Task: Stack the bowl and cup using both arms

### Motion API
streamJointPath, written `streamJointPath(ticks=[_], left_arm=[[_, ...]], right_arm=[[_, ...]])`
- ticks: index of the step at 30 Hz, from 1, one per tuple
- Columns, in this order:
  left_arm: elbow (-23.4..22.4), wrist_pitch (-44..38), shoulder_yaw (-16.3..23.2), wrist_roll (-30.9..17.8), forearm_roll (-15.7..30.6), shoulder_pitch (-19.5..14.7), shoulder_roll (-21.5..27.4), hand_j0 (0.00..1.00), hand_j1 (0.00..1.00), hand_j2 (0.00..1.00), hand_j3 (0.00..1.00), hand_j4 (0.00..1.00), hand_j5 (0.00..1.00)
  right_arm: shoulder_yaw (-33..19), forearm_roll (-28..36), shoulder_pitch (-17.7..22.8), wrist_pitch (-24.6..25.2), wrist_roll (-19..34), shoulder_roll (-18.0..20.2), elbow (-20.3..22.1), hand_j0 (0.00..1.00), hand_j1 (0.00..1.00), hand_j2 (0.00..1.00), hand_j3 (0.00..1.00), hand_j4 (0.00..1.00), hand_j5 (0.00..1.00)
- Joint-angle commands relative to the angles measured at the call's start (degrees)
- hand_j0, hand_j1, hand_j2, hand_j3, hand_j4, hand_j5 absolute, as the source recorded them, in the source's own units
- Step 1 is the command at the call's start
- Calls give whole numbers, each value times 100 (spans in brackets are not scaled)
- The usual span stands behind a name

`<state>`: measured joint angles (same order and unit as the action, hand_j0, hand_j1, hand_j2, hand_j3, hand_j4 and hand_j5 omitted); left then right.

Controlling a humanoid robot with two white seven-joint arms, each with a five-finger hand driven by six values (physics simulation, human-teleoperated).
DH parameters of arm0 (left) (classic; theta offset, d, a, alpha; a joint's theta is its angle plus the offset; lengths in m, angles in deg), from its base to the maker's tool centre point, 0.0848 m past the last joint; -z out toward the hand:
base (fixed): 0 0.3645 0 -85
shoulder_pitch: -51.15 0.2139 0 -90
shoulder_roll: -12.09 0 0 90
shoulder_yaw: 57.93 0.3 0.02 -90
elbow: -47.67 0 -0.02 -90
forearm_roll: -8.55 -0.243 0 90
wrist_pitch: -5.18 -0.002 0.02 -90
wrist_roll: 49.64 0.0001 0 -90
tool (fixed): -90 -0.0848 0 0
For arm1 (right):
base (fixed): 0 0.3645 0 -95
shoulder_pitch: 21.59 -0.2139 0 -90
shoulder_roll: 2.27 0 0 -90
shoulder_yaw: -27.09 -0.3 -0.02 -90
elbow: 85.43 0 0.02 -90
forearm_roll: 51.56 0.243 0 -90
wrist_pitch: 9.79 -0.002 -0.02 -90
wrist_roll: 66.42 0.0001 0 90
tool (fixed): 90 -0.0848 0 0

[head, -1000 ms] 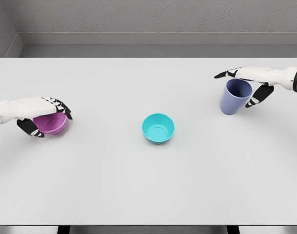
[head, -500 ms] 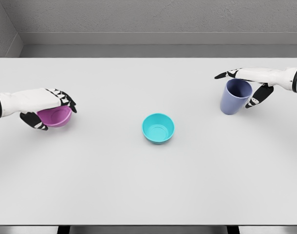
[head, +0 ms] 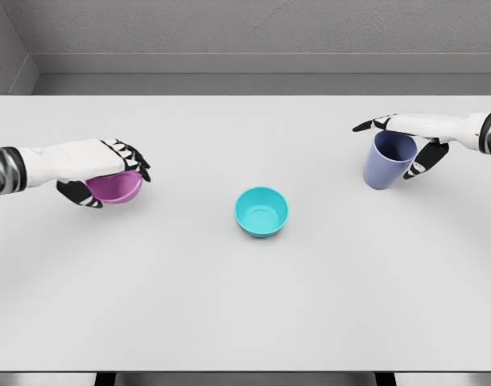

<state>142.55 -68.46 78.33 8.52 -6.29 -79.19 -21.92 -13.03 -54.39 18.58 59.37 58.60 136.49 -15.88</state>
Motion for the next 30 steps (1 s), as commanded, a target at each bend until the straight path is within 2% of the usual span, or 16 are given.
streamJointPath(ticks=[1,4,7,10,14,20,22,27,30], left_arm=[[57,-10,5,2,-10,-9,-115,73,73,73,73,73,73],[66,-10,14,2,-72,-26,-194,73,73,73,73,73,73],[57,-10,102,2,-81,-132,-326,73,73,73,73,73,73],[57,-19,295,2,-81,-343,-448,73,73,73,73,73,73],[66,-10,471,2,-81,-510,-598,73,73,73,73,73,73],[101,-10,550,2,-107,-659,-853,73,73,73,73,73,73],[127,-10,682,2,-107,-791,-888,73,73,73,73,73,73],[145,-10,717,2,-125,-817,-1073,73,73,73,73,73,73],[145,-10,954,2,-125,-1019,-1143,73,73,73,73,73,73]], right_arm=[[-5,-25,0,9,-2,3,-11,100,100,100,100,100,100],[66,-34,0,9,-2,3,-47,97,97,97,97,97,97],[83,-34,0,0,-2,3,-47,83,83,83,83,83,83],[127,-95,0,0,-2,3,-55,77,77,77,77,77,77],[127,-95,0,9,-2,-6,-108,56,56,56,56,56,56],[127,-95,-9,35,-2,-32,-143,56,56,56,56,56,56],[127,-95,-88,35,-2,-15,-143,57,57,57,57,57,57],[136,-95,-123,35,-2,3,-134,58,58,58,58,58,58],[127,-95,-158,18,-2,11,-108,58,58,58,58,58,58]])
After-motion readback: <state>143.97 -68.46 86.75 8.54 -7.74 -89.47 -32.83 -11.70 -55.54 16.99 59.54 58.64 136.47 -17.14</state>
